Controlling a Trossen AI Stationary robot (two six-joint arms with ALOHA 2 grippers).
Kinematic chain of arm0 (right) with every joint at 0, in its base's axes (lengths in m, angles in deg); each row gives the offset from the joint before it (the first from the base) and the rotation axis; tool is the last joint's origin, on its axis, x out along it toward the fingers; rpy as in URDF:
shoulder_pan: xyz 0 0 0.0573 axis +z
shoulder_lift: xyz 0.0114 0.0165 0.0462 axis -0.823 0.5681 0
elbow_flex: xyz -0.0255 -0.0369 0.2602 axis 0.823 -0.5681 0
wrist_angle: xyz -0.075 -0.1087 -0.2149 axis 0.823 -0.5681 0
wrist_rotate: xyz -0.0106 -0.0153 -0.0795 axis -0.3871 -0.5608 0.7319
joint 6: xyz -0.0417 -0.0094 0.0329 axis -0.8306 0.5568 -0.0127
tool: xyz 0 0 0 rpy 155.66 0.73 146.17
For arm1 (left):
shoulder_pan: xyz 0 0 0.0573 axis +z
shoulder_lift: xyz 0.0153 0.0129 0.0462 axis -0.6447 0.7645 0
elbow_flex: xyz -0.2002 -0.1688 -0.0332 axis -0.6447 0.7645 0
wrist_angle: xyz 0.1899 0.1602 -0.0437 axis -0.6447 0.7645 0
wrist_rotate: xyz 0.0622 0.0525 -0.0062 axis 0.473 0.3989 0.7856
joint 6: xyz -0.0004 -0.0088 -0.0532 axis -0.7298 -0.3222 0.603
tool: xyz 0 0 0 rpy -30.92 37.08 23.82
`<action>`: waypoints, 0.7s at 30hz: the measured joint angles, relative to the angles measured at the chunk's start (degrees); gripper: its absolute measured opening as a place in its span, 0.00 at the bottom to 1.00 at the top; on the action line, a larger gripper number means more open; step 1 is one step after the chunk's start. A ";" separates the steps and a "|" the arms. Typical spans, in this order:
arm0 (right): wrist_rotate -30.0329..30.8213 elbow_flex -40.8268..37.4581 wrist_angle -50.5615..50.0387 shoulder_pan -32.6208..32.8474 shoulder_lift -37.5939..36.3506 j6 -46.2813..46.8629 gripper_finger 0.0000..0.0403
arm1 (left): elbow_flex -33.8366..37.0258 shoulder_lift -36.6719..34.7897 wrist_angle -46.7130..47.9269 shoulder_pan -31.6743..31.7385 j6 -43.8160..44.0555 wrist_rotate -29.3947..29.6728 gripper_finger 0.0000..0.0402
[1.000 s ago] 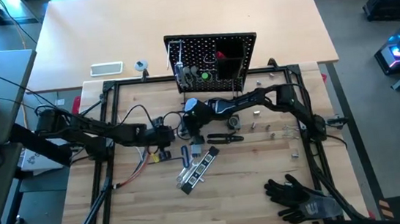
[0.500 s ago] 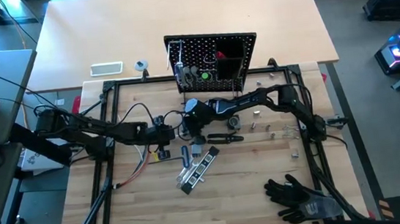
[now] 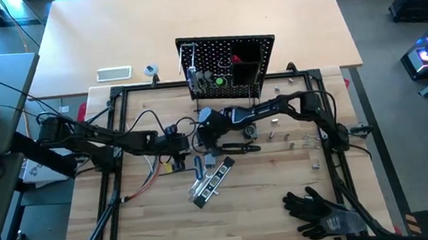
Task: Hang tools onto peg board
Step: Hang the wrench on the peg board
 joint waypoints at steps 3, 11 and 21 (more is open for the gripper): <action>0.15 0.00 0.18 0.43 -0.02 -0.20 0.00 | 0.00 0.87 -0.07 0.60 0.42 -1.71 0.54; 1.96 0.02 -0.26 1.50 -1.91 -0.94 0.00 | -0.09 7.06 -2.76 2.11 1.41 -2.96 0.56; 3.14 0.11 -3.89 1.75 -6.06 -1.78 0.00 | -0.26 10.30 -5.58 4.85 2.12 -4.96 0.47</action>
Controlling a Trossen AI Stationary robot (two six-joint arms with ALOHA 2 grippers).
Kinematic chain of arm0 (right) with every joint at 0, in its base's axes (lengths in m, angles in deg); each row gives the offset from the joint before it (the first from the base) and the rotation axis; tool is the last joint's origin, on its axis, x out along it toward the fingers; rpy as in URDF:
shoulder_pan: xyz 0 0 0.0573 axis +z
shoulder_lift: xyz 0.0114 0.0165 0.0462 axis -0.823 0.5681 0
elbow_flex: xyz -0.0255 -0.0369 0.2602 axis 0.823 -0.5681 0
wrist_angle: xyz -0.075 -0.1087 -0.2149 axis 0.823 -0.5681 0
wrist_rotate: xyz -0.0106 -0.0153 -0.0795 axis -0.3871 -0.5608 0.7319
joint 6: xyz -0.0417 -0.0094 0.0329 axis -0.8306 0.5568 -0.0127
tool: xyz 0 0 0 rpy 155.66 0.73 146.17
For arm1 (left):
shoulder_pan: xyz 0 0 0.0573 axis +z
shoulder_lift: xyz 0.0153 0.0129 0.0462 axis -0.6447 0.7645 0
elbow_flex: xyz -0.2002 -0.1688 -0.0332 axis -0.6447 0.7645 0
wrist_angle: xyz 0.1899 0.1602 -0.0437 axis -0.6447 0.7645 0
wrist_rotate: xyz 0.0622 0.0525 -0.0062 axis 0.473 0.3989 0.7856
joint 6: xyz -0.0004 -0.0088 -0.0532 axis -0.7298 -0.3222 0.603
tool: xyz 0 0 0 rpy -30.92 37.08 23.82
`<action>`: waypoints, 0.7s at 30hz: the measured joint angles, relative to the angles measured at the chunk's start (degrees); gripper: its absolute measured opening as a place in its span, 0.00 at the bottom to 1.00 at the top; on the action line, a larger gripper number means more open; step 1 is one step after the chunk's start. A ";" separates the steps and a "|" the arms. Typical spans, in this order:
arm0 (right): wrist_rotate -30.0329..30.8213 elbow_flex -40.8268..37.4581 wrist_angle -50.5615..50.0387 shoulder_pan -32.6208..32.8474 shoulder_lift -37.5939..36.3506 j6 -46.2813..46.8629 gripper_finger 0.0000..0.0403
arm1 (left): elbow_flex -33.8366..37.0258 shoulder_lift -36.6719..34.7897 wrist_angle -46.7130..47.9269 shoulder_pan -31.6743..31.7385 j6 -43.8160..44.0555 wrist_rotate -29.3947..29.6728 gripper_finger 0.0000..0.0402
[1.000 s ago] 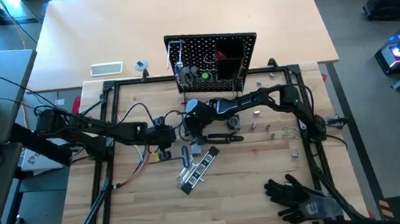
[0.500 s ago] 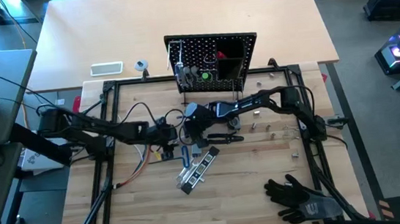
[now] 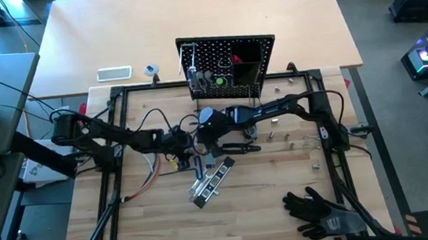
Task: Hang tools onto peg board
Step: Hang the wrench on the peg board
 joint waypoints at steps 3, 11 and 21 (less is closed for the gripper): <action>-0.23 0.06 -2.41 -0.07 -0.39 0.33 0.00 | 0.02 0.06 1.01 0.70 -1.20 0.03 0.32; -0.31 0.07 -7.90 -0.31 -0.39 0.33 0.00 | 0.02 0.12 1.80 0.91 -5.47 1.72 0.06; -0.33 0.07 -7.97 -0.04 -0.39 0.11 0.11 | -3.11 -0.47 4.08 -0.17 -8.25 3.14 0.01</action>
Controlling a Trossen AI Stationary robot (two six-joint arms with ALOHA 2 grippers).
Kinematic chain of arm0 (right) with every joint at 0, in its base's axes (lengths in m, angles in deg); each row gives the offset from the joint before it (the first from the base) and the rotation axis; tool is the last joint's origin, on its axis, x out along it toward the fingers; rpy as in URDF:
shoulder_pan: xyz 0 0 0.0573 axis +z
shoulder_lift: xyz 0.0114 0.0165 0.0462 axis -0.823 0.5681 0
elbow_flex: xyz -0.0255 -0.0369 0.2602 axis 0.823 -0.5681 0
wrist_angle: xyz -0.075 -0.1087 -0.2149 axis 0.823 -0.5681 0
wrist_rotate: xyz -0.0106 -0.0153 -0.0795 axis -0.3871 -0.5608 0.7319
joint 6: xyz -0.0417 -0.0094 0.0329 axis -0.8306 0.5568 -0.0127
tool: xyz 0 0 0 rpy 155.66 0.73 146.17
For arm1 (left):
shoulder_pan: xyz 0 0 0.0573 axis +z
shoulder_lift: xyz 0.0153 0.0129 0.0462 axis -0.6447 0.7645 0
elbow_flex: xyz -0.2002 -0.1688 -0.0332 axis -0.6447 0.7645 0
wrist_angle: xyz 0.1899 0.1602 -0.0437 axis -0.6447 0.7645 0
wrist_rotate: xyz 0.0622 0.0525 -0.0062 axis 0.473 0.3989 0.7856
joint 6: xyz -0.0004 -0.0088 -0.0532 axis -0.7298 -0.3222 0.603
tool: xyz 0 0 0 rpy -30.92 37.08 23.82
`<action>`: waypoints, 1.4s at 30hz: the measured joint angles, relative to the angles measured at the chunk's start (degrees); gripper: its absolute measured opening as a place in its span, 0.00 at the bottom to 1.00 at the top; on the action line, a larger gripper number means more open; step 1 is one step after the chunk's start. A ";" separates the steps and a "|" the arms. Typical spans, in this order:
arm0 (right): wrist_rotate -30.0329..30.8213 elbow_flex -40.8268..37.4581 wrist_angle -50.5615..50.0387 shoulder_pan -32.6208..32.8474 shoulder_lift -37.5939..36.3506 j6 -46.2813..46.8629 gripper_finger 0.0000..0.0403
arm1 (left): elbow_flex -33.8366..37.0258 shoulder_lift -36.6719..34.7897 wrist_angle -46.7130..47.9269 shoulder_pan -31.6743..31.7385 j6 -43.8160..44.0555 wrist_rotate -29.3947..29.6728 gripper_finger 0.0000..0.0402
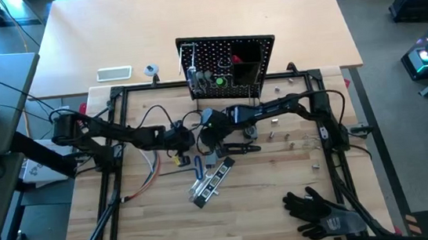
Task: Hang tools onto peg board
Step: Hang the wrench on the peg board
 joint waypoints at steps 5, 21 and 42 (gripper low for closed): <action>4.82 0.00 -0.02 0.79 0.00 -0.74 0.34 | -1.93 -1.62 4.87 -0.17 -1.41 -0.65 0.01; 5.98 0.00 2.00 1.68 0.71 -0.19 0.38 | -3.22 -2.02 6.47 -0.17 -1.62 -0.11 0.00; 8.04 -0.09 2.59 0.91 2.21 1.77 0.25 | -8.81 -2.18 10.87 -1.50 -3.03 0.38 0.00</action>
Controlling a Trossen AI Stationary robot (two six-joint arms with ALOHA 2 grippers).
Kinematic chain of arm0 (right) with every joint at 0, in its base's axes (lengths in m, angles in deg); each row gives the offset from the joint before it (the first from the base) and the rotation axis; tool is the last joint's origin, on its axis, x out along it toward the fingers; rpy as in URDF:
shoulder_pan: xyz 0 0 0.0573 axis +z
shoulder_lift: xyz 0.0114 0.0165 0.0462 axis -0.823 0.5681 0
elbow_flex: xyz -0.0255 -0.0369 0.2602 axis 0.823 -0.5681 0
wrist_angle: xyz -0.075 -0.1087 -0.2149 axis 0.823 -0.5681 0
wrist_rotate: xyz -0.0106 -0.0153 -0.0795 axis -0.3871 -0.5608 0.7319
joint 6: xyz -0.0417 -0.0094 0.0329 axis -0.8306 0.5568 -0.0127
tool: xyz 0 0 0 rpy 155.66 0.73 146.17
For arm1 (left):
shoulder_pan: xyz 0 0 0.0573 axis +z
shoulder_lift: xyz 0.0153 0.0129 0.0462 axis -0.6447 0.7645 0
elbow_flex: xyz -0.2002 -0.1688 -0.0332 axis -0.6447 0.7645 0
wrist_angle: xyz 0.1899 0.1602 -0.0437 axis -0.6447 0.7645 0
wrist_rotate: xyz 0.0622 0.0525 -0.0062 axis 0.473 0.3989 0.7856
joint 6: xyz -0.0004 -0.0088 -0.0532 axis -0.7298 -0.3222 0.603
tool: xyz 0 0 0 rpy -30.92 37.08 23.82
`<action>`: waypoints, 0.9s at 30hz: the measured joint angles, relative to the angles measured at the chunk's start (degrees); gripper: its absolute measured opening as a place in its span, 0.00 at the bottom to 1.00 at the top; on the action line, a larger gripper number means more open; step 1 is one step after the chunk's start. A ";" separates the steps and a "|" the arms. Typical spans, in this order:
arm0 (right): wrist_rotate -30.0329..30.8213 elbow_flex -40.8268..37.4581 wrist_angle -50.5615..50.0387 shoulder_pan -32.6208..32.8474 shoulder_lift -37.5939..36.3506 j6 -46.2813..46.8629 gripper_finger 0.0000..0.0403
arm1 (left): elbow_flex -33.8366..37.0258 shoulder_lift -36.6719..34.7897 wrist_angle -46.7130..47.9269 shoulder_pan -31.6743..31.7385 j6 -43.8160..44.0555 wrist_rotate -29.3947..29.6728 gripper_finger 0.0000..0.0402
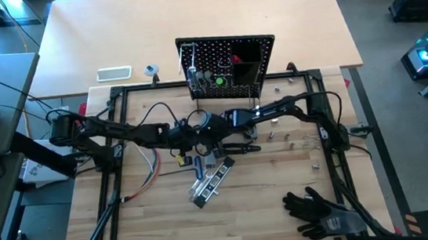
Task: Hang tools onto peg board
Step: Hang the wrench on the peg board
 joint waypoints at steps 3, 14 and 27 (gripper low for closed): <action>0.24 0.00 -0.19 0.09 0.00 -0.26 0.17 | -0.54 0.00 1.35 0.00 -0.15 -0.01 0.00; -2.29 0.00 -0.40 0.37 0.00 1.98 0.02 | -1.02 -0.10 2.47 -0.04 0.63 -0.56 0.01; -4.43 0.02 1.81 0.46 -0.34 5.74 0.01 | -1.02 -15.57 7.03 0.00 0.96 0.06 0.20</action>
